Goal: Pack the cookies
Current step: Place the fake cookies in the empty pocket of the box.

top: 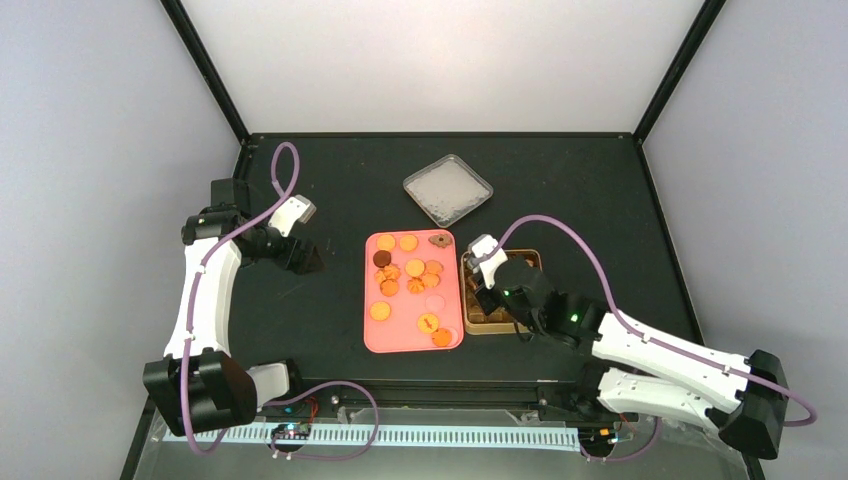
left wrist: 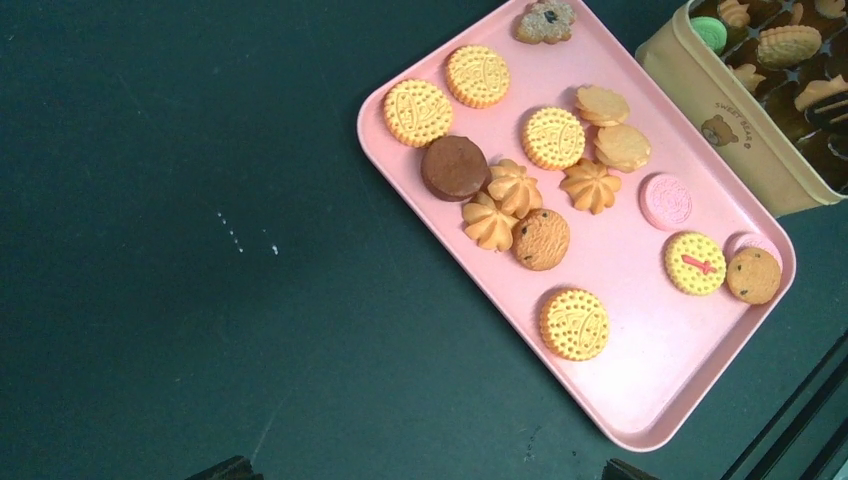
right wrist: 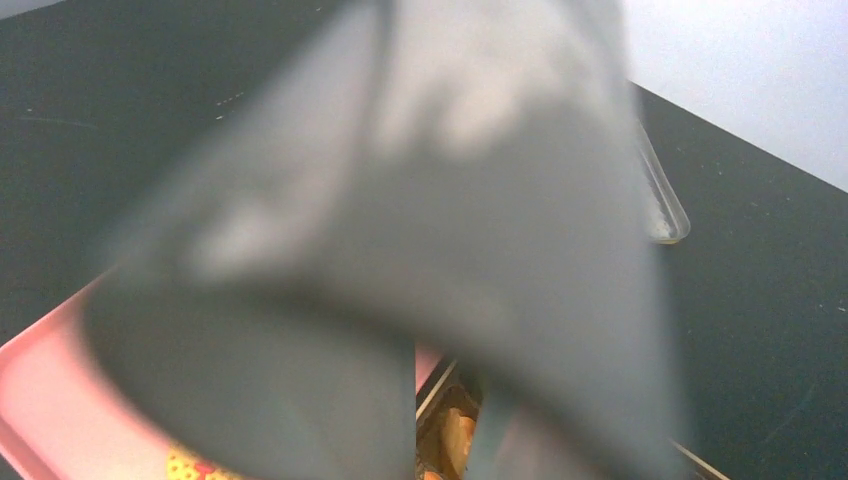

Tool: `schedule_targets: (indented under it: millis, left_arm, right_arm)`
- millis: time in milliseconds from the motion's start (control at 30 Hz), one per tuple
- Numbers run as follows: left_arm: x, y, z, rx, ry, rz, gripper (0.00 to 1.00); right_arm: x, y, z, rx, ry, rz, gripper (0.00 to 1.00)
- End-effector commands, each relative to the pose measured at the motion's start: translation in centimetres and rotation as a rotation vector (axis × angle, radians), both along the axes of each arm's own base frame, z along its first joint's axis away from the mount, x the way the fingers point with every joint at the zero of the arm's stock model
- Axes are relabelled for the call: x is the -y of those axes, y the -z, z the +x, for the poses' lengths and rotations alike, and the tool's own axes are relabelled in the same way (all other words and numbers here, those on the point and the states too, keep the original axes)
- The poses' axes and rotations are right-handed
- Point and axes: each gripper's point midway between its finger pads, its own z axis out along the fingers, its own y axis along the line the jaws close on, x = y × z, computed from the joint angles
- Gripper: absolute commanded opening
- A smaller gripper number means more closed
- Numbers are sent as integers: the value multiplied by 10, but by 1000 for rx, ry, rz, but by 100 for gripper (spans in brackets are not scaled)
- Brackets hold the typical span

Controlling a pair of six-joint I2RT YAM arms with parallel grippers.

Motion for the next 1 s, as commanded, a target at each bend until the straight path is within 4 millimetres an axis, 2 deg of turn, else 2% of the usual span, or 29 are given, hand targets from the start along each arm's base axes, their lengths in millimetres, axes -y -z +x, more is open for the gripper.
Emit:
schedule_targets:
  millis: [0,233,400,600,967]
  left_arm:
    - [2,-3,0,16,10,-21,92]
    - [2,-3,0,15,9,-19,92]
    - [1,-1,-1,13,8,-14,92]
    - [1,-1,0,12,8,-15,92]
    - [1,-3,-2,17,14,-8,92]
  right_arm:
    - [4,-15,15,26,53,5,1]
    - [-8,-18,17,34,1,15,2]
    - [-17,-22,8,28,-71,46,2]
    - [-17,-25,7,35,-85,54,3]
    - [-9,-29,15,61,-26,31,22]
